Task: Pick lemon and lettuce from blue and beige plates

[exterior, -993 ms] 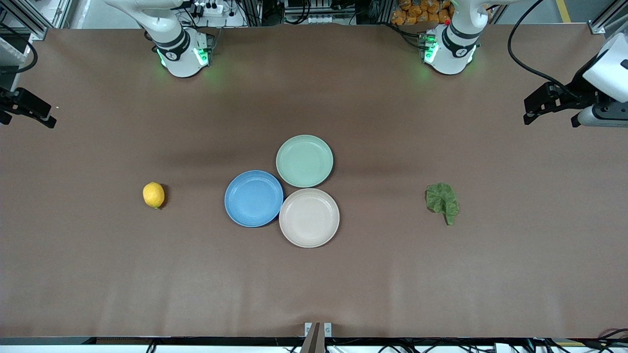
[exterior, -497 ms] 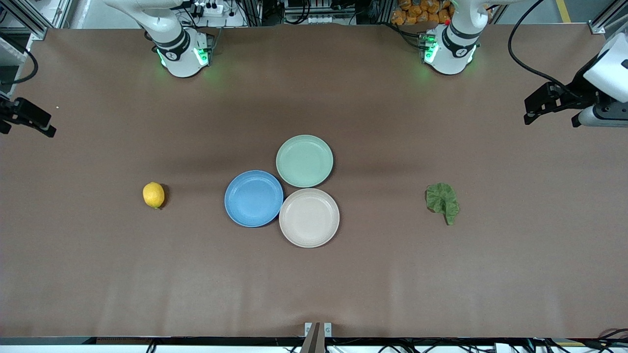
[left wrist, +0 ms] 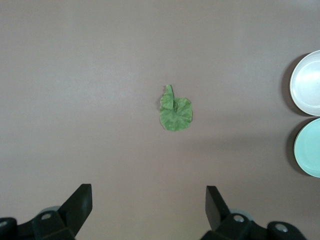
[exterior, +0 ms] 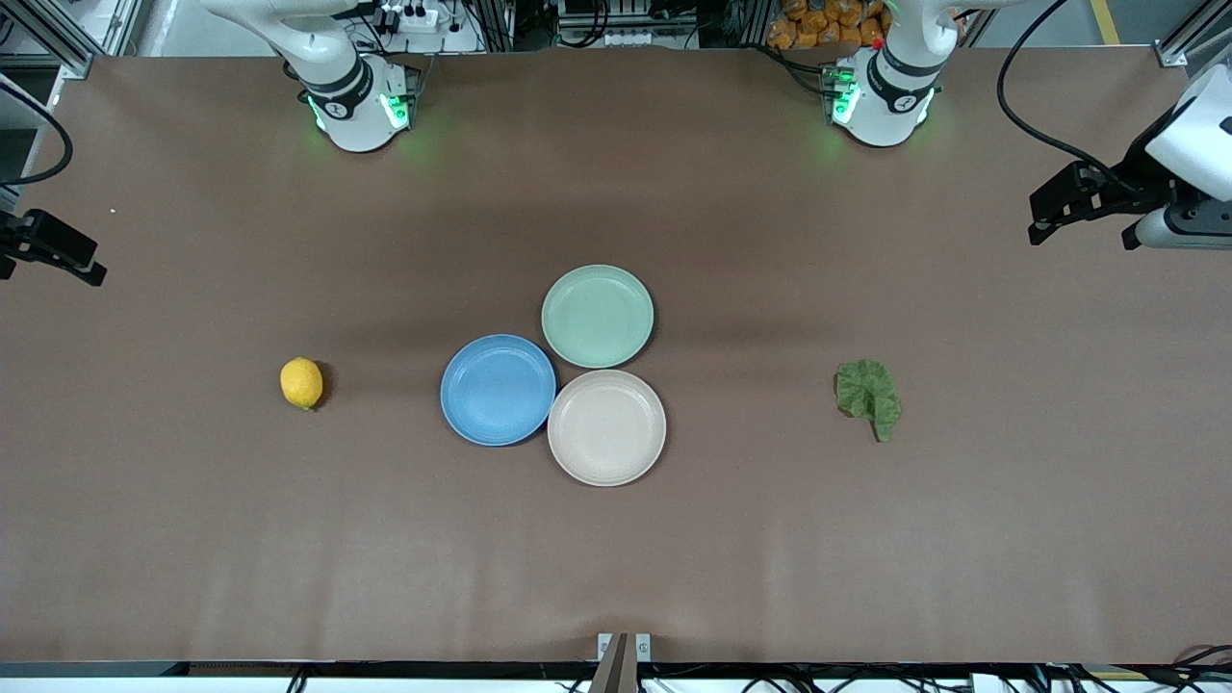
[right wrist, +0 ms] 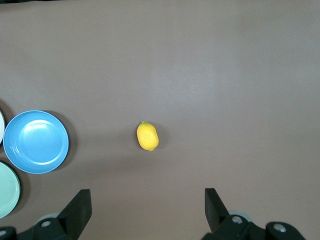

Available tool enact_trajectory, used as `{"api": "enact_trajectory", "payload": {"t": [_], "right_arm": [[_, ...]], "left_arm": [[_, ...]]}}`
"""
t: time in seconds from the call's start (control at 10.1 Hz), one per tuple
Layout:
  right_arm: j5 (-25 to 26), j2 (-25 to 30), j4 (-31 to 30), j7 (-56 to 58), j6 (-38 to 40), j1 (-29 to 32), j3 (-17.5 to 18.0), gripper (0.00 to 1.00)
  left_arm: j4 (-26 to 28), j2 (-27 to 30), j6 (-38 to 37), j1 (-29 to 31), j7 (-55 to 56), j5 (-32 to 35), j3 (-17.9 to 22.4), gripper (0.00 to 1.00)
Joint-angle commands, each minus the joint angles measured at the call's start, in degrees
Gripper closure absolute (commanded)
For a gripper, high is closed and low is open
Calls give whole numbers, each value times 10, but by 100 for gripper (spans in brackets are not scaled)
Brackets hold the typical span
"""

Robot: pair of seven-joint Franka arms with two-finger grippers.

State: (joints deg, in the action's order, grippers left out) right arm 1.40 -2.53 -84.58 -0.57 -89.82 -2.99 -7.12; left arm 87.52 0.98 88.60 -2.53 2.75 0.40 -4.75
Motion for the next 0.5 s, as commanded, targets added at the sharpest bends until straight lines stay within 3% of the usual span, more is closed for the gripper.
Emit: {"api": "enact_trajectory", "payload": {"t": [0.0,0.4], "right_arm": [[4,-12,19,-5,15,-8,-6,0],[0,-10,20,-7,67,-8,-3,0]], "left_arm": [[-12,-6,-13,5,1,7,-6,0],[-12,-8,-14,5,1,4,-8,0]]}}
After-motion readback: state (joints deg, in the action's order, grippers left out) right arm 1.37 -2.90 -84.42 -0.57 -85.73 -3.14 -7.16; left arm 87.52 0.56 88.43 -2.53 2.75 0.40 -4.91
